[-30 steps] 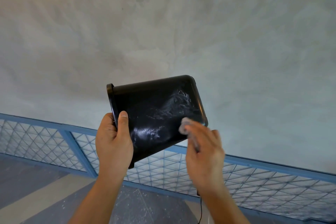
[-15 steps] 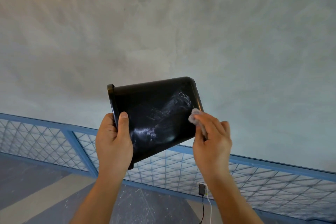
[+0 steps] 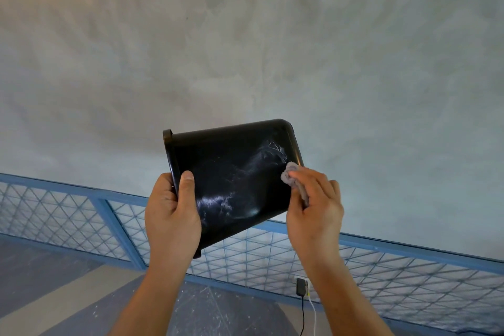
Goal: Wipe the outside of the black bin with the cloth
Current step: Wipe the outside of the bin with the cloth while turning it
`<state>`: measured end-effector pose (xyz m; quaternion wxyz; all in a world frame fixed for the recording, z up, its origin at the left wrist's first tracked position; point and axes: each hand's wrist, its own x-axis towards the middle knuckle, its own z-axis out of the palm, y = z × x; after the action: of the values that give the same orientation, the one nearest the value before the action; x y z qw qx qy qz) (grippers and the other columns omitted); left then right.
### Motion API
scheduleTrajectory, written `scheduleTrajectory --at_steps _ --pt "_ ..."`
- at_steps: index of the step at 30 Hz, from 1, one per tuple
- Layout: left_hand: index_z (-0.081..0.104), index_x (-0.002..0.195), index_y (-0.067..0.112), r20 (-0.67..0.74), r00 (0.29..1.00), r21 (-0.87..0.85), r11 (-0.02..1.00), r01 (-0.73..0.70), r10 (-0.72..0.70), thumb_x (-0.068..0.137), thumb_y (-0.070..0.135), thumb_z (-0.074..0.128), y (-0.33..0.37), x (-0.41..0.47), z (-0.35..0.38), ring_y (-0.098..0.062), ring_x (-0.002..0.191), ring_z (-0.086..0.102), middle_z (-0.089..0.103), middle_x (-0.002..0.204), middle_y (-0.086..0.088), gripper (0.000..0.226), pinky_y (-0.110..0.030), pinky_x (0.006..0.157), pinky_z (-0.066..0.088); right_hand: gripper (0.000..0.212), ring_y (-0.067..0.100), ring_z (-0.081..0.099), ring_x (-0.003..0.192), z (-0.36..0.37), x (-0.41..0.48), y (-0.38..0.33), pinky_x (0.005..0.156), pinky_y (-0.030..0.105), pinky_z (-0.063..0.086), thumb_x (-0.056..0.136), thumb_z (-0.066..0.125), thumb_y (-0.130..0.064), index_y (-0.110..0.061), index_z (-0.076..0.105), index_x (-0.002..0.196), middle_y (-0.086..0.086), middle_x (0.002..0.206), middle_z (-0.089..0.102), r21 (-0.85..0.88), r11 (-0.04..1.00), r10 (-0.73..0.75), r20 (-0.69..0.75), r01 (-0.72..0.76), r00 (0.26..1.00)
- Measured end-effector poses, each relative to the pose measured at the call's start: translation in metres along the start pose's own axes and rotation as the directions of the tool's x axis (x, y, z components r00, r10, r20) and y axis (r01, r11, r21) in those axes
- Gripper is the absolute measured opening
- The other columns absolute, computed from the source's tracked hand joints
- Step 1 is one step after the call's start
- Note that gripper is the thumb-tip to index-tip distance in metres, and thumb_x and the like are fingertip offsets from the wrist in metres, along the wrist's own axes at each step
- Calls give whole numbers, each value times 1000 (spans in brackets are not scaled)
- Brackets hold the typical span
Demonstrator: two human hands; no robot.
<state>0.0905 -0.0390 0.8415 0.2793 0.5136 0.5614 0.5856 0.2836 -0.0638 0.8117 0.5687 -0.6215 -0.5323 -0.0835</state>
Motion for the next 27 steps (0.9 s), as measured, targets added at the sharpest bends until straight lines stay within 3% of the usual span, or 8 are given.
scheduleTrajectory --at_steps 5,9,12,15,18,21,24,27 --pt "56 84 21 -13 1000 -7 1000 -9 9 107 38 49 2 -1 1 -16 66 56 59 74 -3 30 -35 58 45 32 15 57 108 18 -43 -42 87 28 54 92 65 0 -20 75 115 -10 130 61 70 980 -195 192 185 962" --pt "57 86 17 -24 1000 -1 1000 -11 11 107 38 49 2 -3 2 -9 64 57 61 75 -5 30 -32 58 44 29 18 56 100 28 -51 -60 85 29 51 91 65 1 -15 75 113 -5 128 62 110 942 -337 276 318 900" --pt "57 84 21 -43 999 -12 1000 14 -14 107 37 48 0 -6 2 -6 66 57 61 76 -2 29 -32 59 43 25 20 58 100 29 -24 -50 85 33 53 93 65 0 -13 76 110 -2 123 66 55 965 -264 196 258 944" --pt "58 87 23 -61 997 -39 999 37 -39 107 38 47 1 -6 2 -15 76 61 63 81 -1 28 -35 64 47 25 19 59 102 20 -20 -34 86 34 55 92 70 0 -14 76 111 -2 121 65 27 982 -189 129 187 974" --pt "58 87 22 -60 998 -34 999 26 -28 108 36 47 2 -6 4 -5 68 58 62 78 0 27 -32 61 43 25 18 60 102 17 -46 -41 88 27 53 89 74 3 -11 74 110 -2 122 59 39 972 -235 171 231 957" --pt "58 85 19 -52 999 -30 1000 2 -4 107 34 49 1 -10 11 -4 63 55 60 73 1 28 -30 59 41 23 20 60 100 24 -59 -57 85 31 54 89 70 2 -10 73 109 3 122 59 57 952 -303 290 300 908" --pt "59 85 19 -44 999 -6 1000 -19 19 107 32 49 0 -15 16 -5 65 56 61 74 0 27 -31 59 39 17 21 62 102 25 -32 -56 85 33 57 93 68 -4 -9 74 108 4 118 61 18 964 -264 239 267 935" --pt "60 87 23 -51 999 -31 999 -11 9 107 33 50 -1 -16 16 -8 69 60 63 77 1 26 -35 62 47 17 15 61 98 11 -12 -42 85 26 56 93 72 -5 -11 74 108 1 114 61 -44 977 -198 163 207 967"
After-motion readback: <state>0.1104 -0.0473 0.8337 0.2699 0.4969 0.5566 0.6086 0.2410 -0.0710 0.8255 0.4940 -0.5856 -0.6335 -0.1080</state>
